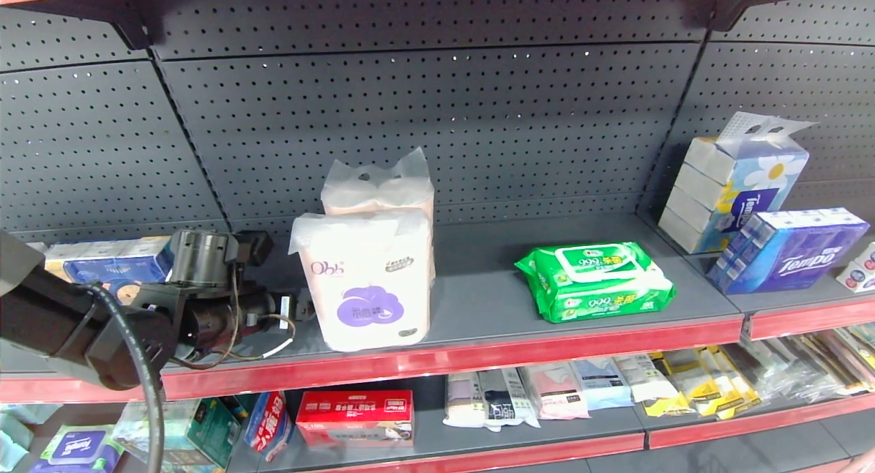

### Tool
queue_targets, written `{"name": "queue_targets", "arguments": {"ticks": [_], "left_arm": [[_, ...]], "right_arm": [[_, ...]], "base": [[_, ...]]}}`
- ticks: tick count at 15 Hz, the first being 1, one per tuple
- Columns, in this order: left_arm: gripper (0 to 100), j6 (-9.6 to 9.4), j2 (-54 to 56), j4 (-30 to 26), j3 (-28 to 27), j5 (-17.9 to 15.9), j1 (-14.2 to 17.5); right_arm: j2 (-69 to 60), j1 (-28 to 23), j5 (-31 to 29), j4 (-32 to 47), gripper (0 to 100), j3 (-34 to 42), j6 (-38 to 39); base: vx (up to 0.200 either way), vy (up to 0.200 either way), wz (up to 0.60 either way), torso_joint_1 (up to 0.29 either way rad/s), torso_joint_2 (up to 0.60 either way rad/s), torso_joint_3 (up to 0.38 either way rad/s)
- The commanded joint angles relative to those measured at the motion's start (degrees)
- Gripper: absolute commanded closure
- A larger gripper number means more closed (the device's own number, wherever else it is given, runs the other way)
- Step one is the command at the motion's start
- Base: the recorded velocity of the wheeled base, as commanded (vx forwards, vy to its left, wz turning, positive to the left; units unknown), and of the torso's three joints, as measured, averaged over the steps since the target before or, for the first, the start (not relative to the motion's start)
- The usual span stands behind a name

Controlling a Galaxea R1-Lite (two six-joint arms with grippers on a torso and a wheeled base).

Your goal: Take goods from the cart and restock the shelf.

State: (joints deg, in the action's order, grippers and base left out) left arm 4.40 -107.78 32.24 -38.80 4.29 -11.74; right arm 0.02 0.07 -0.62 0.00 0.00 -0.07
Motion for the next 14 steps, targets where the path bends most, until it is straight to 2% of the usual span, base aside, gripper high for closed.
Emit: {"name": "queue_targets", "arguments": {"ticks": [1,4,6,8,10,11,12,13,14], "left_arm": [[0,-0.09,3.63,-0.16,1.8,-0.07,0.05],[0,-0.8,10.83,-5.17,3.56,-0.07,0.67],[0,-1.5,19.1,-9.83,8.22,-0.34,1.63],[0,-2.12,31.75,-16.86,12.87,-0.6,2.34],[0,-2.38,49.94,-30.13,13.58,-3.32,6.47],[0,-3.26,60.4,-38.57,12.79,-7.02,11.21],[0,-4.93,68.84,-44.55,12.61,-11.23,15.61],[0,-5.63,74.99,-47.71,13.05,-14.05,18.68],[0,-5.63,81.5,-49.65,14.02,-15.72,19.83]], "right_arm": [[-0.02,0.01,0.01,0.0,0,0.0,-0.01],[-0.02,0.01,0.01,0.0,0,0.0,-0.01],[-0.02,0.01,0.01,0.0,0,0.0,-0.01],[-0.02,0.01,0.01,0.0,0,0.0,-0.01],[-0.02,0.01,0.01,0.0,0,0.0,-0.1],[-0.02,0.01,0.01,0.0,0,0.0,-0.01],[-0.02,0.01,0.01,0.0,0,0.0,-0.01],[-0.02,0.01,0.01,0.0,0,0.0,-0.01],[-0.02,0.01,0.01,0.0,0,0.0,-0.01]], "base": [[0.0,0.0,0.0,0.0,0.0,0.0],[0.0,0.0,0.0,0.0,0.0,0.0],[0.0,0.0,0.0,0.0,0.0,0.0],[0.0,0.0,0.0,0.0,0.0,0.0],[0.0,0.0,0.0,0.0,0.0,0.0],[0.0,0.0,0.0,0.0,0.0,0.0],[0.0,0.0,0.0,0.0,0.0,0.0],[0.0,0.0,0.0,0.0,0.0,0.0],[0.0,0.0,0.0,0.0,0.0,0.0]]}}
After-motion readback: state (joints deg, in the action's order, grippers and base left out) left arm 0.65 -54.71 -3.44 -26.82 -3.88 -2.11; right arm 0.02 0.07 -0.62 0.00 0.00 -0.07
